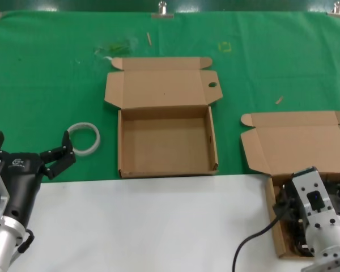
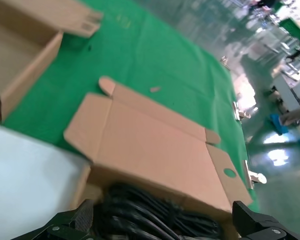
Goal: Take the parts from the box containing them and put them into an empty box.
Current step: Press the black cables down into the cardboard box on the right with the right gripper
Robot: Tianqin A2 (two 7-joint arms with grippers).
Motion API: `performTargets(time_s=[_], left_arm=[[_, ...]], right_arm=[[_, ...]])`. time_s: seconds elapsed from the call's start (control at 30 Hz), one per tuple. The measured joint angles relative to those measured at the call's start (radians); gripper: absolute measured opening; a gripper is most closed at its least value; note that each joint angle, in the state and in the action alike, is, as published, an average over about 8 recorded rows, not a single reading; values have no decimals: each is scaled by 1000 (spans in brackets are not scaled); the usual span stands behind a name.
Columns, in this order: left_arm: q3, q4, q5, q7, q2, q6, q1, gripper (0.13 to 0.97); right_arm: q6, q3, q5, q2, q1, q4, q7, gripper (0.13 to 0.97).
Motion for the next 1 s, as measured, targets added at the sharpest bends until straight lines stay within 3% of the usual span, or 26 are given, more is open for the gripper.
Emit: performTargets(time_s=[0.33,0.63,1.0], left_arm=[[0,0,0,0,0,0,0,965],[0,0,0,-1,0,0,0,965],[0,0,0,0,0,0,0,965]], right_arm=[[171,76,120,0,56,55,-432,966],[245,188,146,-1,93,51,-758,966],[192,350,151,-7,131,-20,-1016,966]])
